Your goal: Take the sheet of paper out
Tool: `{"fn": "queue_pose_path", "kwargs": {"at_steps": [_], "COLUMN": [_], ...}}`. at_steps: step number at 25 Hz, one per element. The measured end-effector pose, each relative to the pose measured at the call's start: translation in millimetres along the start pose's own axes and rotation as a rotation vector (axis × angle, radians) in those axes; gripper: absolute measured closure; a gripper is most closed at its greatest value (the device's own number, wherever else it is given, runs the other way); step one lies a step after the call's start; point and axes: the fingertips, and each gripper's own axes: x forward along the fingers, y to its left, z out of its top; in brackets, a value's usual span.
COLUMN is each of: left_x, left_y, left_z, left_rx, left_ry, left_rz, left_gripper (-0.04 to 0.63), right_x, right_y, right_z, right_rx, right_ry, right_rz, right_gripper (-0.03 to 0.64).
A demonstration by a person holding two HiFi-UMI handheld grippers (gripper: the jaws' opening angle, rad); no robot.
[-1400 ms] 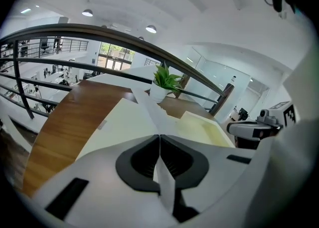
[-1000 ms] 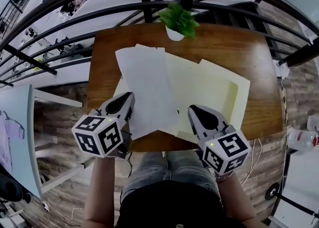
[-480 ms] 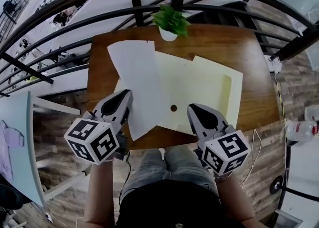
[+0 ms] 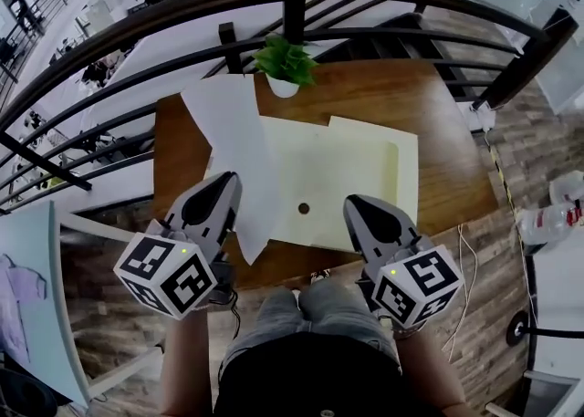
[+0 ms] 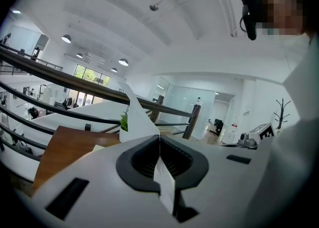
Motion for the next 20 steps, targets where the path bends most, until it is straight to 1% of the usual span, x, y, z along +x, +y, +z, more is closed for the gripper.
{"fn": "queue_pose_path", "kwargs": {"at_steps": [4, 8, 13, 16, 20], "left_x": [-1, -1, -5, -6, -2], "left_y": [-21, -43, -68, -80, -89], "left_z": [10, 19, 21, 18, 5], "left_rx": [0.016, 0.061, 0.087, 0.090, 0.085], "left_ry": [-0.027, -0.061, -0.090, -0.081, -0.028], "left_rz": [-0.061, -0.123, -0.197, -0.232, -0.254], "left_gripper": [0.575, 0.575, 0.575, 0.575, 0.575], "right_x": [-15, -27, -44, -54, -65], "right_y": [0, 1, 3, 6, 11], "right_z": [11, 19, 28, 36, 42], "right_rx": [-0.006, -0.023, -0.035, -0.039, -0.019], "right_ry": [-0.051, -0.081, -0.124, -0.154, -0.188], "right_rz": [-0.030, -0.060, -0.088, -0.103, -0.115], "right_gripper": [0.589, 0.589, 0.589, 0.589, 0.589]}}
